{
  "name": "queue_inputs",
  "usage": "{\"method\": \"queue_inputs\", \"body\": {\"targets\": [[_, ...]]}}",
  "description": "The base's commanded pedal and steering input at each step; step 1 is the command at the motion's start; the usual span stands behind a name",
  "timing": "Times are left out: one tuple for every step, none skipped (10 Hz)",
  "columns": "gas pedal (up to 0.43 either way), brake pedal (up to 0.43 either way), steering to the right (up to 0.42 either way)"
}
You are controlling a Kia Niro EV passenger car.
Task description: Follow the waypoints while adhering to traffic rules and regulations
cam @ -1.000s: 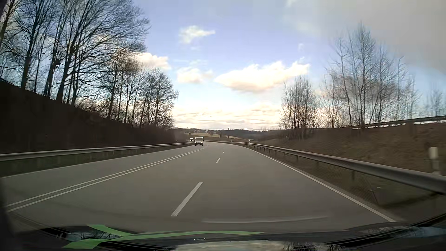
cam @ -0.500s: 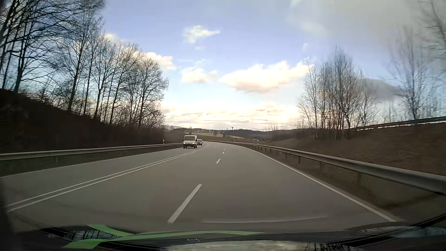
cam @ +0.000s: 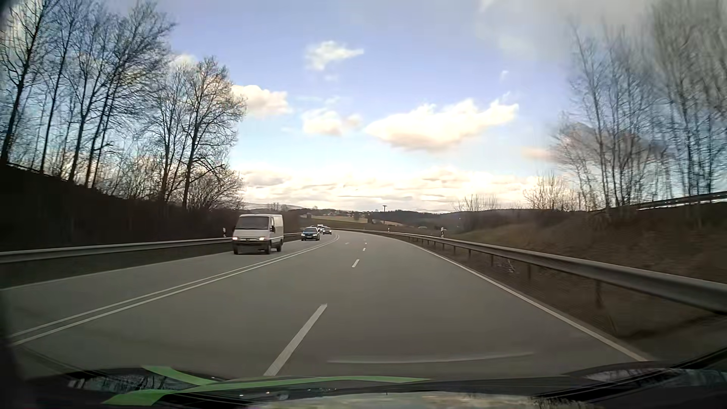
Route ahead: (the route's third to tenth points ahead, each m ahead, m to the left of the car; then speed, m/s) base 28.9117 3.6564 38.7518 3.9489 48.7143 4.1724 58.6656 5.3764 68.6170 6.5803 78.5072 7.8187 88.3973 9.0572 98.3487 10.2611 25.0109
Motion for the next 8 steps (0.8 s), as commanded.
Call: {"method": "queue_inputs", "body": {"targets": [[0.13, 0.0, -0.008], [0.13, 0.0, -0.008], [0.13, 0.0, -0.008], [0.13, 0.0, -0.008], [0.13, 0.0, -0.008], [0.13, 0.0, -0.008], [0.13, 0.0, -0.008], [0.13, 0.0, -0.008]]}}
